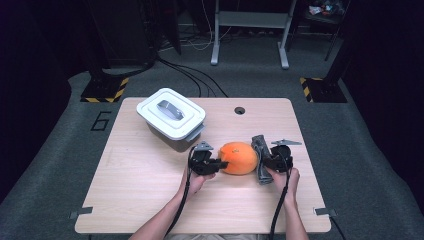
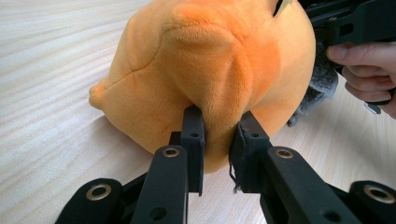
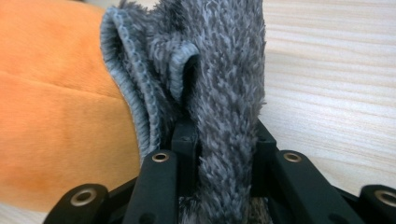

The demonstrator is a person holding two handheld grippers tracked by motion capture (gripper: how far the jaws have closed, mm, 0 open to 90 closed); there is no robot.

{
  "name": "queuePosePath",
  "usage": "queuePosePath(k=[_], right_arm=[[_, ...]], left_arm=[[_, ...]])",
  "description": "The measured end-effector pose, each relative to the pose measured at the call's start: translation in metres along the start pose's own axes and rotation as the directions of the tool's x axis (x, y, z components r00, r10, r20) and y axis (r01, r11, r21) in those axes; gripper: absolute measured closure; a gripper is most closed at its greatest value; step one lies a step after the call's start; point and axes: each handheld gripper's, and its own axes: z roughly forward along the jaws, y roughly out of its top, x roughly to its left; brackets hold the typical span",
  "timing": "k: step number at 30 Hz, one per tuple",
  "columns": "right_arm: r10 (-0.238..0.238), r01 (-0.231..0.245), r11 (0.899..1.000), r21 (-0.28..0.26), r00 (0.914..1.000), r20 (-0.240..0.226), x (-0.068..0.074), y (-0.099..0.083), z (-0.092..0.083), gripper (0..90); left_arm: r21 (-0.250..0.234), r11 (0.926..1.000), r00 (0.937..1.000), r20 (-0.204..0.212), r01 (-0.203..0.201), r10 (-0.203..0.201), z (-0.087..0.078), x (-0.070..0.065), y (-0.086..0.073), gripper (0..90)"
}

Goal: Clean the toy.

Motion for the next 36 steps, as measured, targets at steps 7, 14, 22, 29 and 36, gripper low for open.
queuePosePath(k=[7,14,22,29,36], right_arm=[[-0.008,0.005,0.997,0.075,0.9989,0.045,-0.004,-0.002,0.016,69.9],[0.045,-0.045,0.997,-0.057,0.999,0.004,-0.01,0.001,-0.021,70.2],[-0.011,-0.001,0.986,-0.168,0.9975,-0.07,0.009,0.012,-0.057,70.1],[-0.051,0.044,0.994,-0.097,0.9964,-0.068,0.022,0.012,-0.033,70.0],[-0.056,0.053,0.995,-0.085,0.9978,-0.034,0.02,0.011,-0.029,70.0]], left_arm=[[0.0,1.0,1.0,-0.003,0.003,-0.003,-0.001,0.0,0.0,76.5],[0.003,1.0,1.0,-0.003,0.001,-0.001,-0.001,0.0,0.0,76.5],[0.004,1.0,1.0,-0.002,0.0,0.0,-0.001,0.0,0.0,76.5],[0.007,1.0,1.0,-0.002,0.001,-0.001,-0.001,0.0,0.0,76.5],[0.004,1.0,1.0,0.0,-0.003,0.003,-0.001,0.0,0.001,76.5]])
